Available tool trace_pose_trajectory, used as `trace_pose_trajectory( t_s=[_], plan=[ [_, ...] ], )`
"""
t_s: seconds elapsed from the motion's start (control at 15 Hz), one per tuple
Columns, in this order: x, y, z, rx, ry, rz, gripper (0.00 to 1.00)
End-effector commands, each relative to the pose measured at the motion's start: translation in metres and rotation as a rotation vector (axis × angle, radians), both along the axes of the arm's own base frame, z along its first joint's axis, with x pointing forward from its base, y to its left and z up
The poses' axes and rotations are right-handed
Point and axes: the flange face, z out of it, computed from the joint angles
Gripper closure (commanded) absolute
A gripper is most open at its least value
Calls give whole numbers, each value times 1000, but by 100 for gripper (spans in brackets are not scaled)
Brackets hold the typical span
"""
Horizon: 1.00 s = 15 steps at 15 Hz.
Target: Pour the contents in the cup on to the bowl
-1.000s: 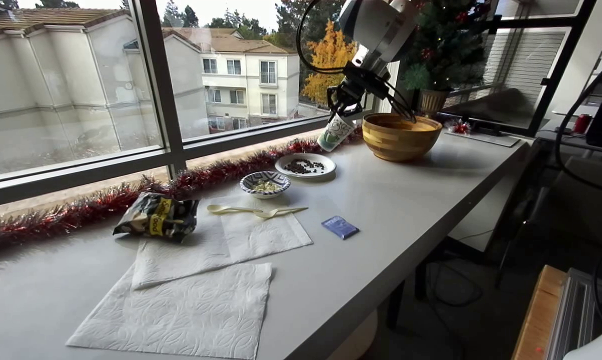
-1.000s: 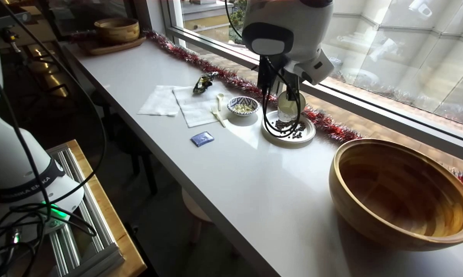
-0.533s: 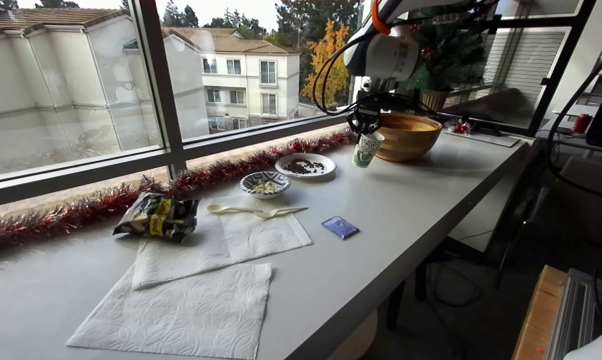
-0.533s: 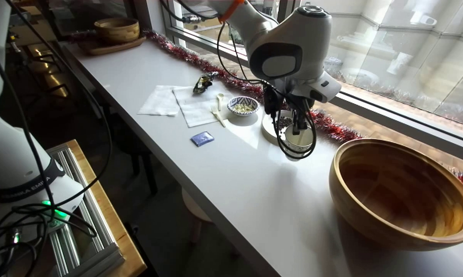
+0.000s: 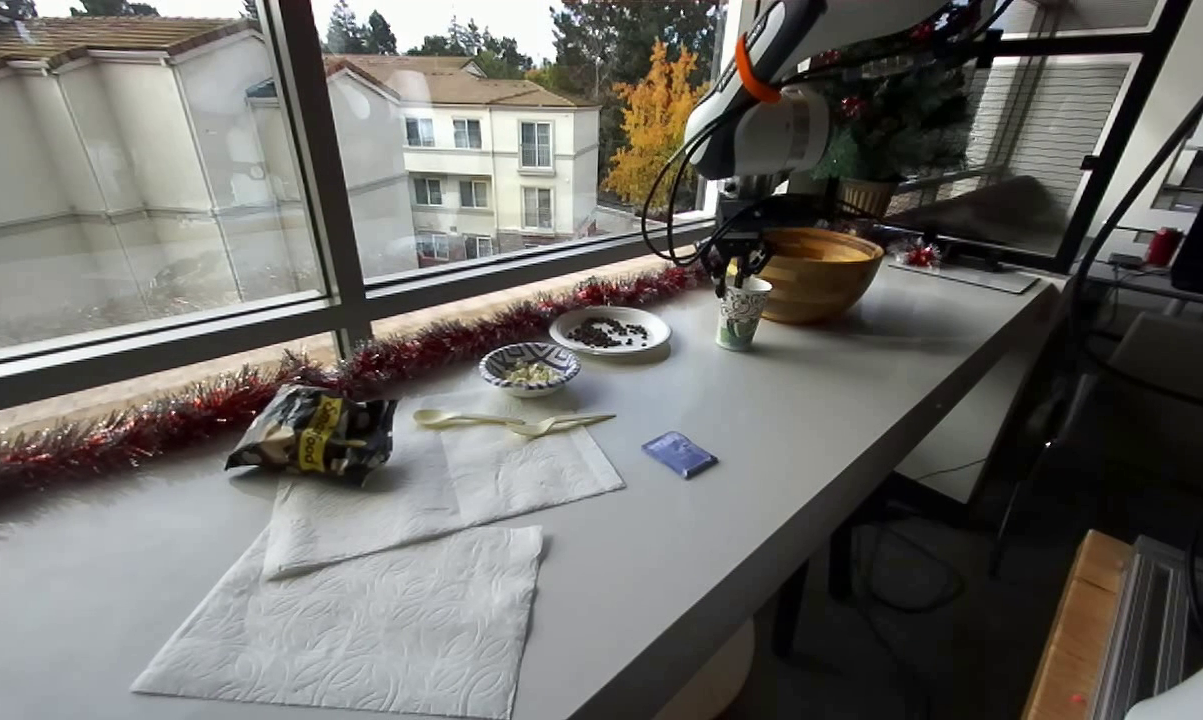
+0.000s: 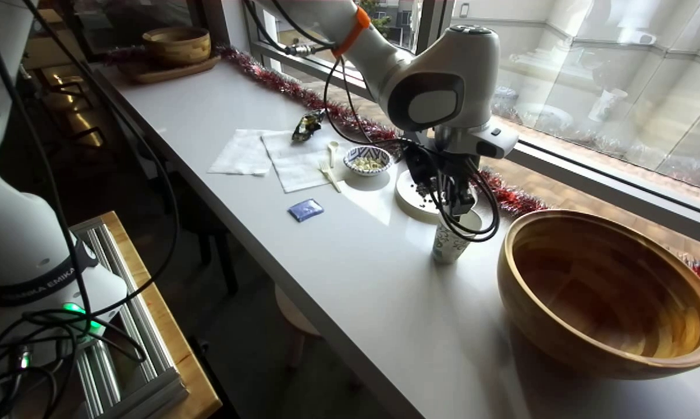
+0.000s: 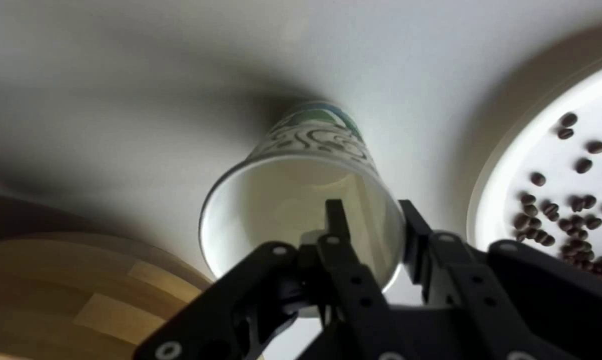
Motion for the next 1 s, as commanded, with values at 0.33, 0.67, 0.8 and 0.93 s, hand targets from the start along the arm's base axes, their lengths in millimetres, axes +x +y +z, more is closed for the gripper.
trace_pose_trajectory(
  t_s=[0.33,0.67,0.8,0.93],
  plan=[
    [-2,57,95,19,111,194,4],
    [17,95,113,41,76,311,0],
    [22,117,118,51,71,371,0],
    [22,120,117,54,74,386,0]
  ],
)
